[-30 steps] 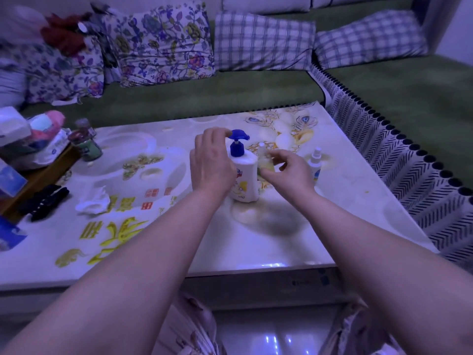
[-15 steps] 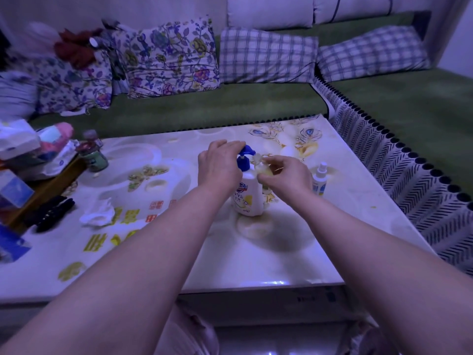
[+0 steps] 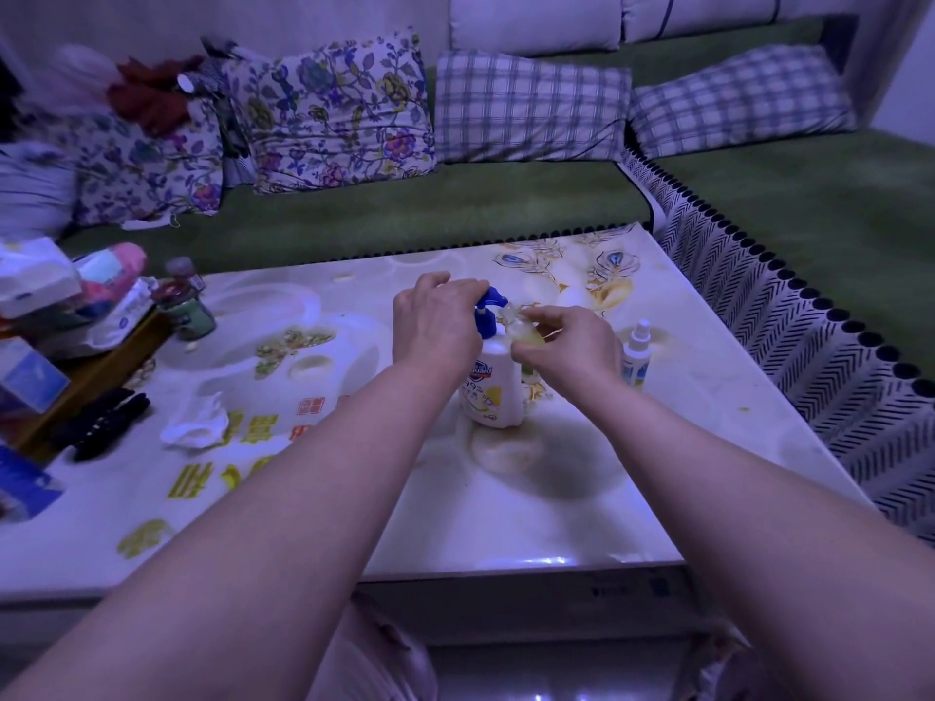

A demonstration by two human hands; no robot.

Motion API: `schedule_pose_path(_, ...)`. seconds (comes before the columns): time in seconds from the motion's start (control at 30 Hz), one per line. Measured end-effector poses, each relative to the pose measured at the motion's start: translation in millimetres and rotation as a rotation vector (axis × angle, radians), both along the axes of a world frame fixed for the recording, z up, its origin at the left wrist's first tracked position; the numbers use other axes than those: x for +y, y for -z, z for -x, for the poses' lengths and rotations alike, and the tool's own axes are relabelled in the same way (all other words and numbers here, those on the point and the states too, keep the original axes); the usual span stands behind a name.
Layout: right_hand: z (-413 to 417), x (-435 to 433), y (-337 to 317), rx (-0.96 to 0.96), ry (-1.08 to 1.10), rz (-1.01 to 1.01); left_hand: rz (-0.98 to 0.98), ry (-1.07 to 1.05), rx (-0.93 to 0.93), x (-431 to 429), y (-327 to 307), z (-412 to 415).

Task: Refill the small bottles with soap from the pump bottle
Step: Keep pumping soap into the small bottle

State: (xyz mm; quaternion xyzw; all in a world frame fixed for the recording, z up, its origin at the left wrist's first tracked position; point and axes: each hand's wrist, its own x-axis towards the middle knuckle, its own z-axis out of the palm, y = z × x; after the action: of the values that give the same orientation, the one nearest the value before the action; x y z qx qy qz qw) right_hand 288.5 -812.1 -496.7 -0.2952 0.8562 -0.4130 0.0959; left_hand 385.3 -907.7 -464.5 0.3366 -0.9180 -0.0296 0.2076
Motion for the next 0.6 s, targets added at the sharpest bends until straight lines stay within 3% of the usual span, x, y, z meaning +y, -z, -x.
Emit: schedule_pose_path(0.6,-2.8,1.4,-7.7,0.016,0.003,0.0,0.053,0.008,-0.042,-1.5,0.8,-0.6)
